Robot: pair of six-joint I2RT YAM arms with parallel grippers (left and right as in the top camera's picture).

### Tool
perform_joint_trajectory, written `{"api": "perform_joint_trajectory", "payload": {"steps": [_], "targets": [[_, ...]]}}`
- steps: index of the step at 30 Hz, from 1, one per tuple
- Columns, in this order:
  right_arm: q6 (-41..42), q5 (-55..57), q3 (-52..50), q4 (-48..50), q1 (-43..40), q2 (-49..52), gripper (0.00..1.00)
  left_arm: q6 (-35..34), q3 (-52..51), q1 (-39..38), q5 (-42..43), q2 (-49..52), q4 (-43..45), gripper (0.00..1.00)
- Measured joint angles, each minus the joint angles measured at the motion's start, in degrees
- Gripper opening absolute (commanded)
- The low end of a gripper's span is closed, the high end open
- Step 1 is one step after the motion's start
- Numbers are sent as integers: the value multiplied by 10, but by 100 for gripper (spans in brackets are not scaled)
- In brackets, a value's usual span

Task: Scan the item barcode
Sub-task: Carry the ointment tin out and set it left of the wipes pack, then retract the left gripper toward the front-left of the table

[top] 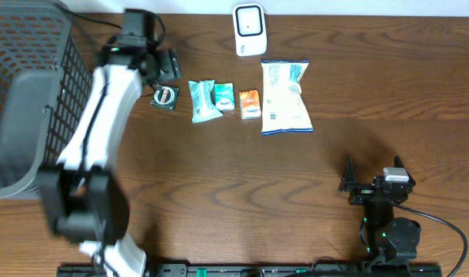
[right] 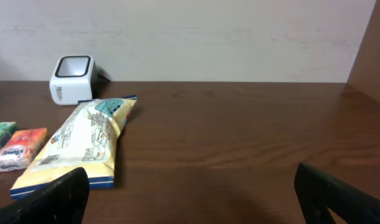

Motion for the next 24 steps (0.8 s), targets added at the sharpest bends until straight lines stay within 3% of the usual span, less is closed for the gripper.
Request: {"api": "perform_joint_trajectory", "payload": {"steps": [7,14,24], "targets": [[0,0,0,0,0,0,99,1,0,0,0,-182,-97,82],[0,0,0,0,0,0,99,1,0,0,-2,-290,-217,82],[0,0,0,0,0,0,99,3,-135,0,-9,-434,-246,83]]}}
